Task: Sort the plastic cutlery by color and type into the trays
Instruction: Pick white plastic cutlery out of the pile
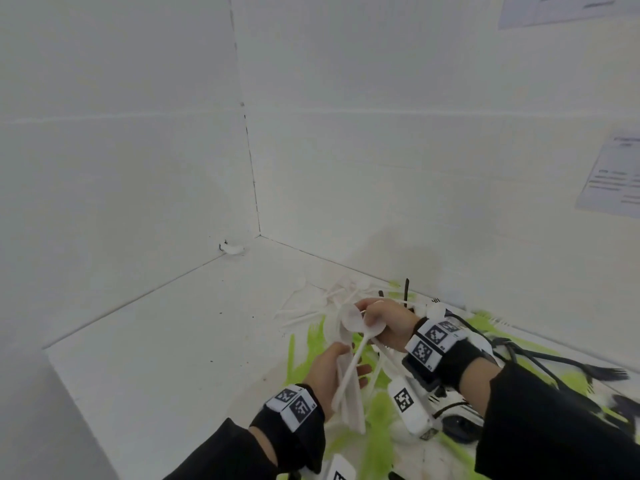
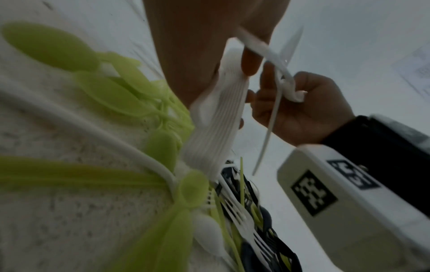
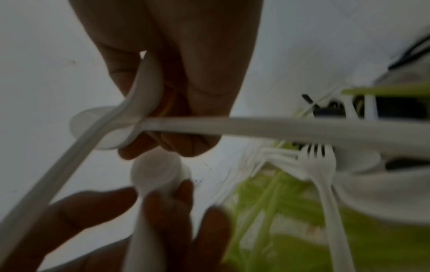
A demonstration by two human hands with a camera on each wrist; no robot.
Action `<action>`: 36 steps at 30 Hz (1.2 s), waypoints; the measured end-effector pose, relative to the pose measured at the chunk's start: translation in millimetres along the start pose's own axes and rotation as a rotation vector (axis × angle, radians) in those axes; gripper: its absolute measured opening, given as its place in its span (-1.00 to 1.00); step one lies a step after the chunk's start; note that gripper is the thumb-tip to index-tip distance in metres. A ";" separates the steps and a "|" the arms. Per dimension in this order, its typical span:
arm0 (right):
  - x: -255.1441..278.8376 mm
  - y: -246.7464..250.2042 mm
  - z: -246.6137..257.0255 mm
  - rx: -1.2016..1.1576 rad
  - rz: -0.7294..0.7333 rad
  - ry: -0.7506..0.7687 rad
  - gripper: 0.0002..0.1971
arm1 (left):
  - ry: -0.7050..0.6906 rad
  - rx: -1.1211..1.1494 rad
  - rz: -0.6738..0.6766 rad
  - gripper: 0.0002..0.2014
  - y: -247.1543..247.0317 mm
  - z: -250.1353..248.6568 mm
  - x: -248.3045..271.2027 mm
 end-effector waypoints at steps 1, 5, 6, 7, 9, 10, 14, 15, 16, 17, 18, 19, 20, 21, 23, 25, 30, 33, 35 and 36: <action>-1.1 -1.3 -4.1 -0.052 -0.002 0.008 -0.68 | 0.019 0.007 0.033 -0.80 -3.5 2.8 2.5; -3.0 -1.5 -19.5 -0.150 -0.008 0.007 -0.69 | 0.062 0.050 0.100 -0.78 -7.5 11.7 6.9; -3.8 -1.3 -23.7 -0.159 -0.023 0.021 -0.72 | 0.060 0.055 0.101 -0.83 -8.0 12.3 7.8; -4.3 -1.2 -28.1 -0.173 -0.046 0.032 -0.74 | 0.049 0.053 0.096 -0.87 -8.7 12.5 8.1; -4.0 -2.6 -36.7 -0.206 -0.076 0.038 -0.71 | -0.011 0.028 0.064 -0.89 -9.2 13.2 6.0; -2.8 -3.8 -40.6 -0.207 -0.074 0.039 -0.70 | -0.052 0.007 0.035 -0.83 -8.6 14.1 3.4; 2.2 -5.4 -47.6 -0.058 -0.017 0.089 -0.63 | -0.160 -0.006 -0.035 -0.70 -6.3 16.9 -3.3; 3.4 -4.1 -46.6 0.033 -0.029 0.113 -0.61 | -0.168 -0.022 -0.045 -0.69 -5.6 17.3 -3.5; 4.2 -2.4 -45.3 0.151 -0.058 0.135 -0.59 | -0.176 -0.044 -0.049 -0.69 -4.8 17.6 -3.1; 4.4 0.1 -44.5 0.266 -0.103 0.149 -0.57 | -0.186 -0.061 -0.046 -0.69 -4.0 17.7 -2.3; 3.9 2.9 -44.5 0.345 -0.155 0.158 -0.54 | -0.194 -0.072 -0.046 -0.69 -3.2 18.3 -1.9; 3.8 5.3 -45.0 0.379 -0.208 0.166 -0.53 | -0.198 -0.083 -0.051 -0.68 -2.4 18.8 -1.8; 4.1 7.1 -45.9 0.392 -0.254 0.180 -0.55 | -0.201 -0.098 -0.063 -0.67 -1.6 20.0 -2.3; 4.6 8.1 -47.2 0.397 -0.293 0.201 -0.58 | -0.206 -0.115 -0.072 -0.67 -1.4 21.2 -2.5; 6.3 8.1 -50.4 0.364 -0.327 0.245 -0.64 | -0.213 -0.151 -0.073 -0.67 -3.3 23.5 -1.7; 8.2 8.2 -52.4 0.315 -0.356 0.262 -0.67 | -0.212 -0.154 -0.058 -0.68 -6.2 24.8 0.3; 0.2 9.5 -60.7 0.324 -0.327 0.148 -0.64 | -0.117 -0.091 0.040 -0.79 -14.6 26.4 7.9; -1.0 10.9 -60.7 0.212 -0.282 0.154 -0.78 | -0.073 -0.087 0.094 -0.81 -15.9 28.8 12.0; -0.1 12.2 -61.0 0.122 -0.303 0.177 -0.78 | -0.070 -0.105 0.114 -0.81 -15.5 29.9 12.3; 0.6 11.2 -61.2 0.073 -0.292 0.186 -0.78 | -0.058 -0.112 0.118 -0.81 -14.9 30.3 12.6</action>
Point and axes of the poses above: each hand's wrist, its own x-axis away from the middle knuckle, its own y-axis out of the back of the hand, z = x × y, the point moved 3 cm from there along -x, towards the middle knuckle, and after that the axes turned 5 degrees about -y, right-handed, at the moved point
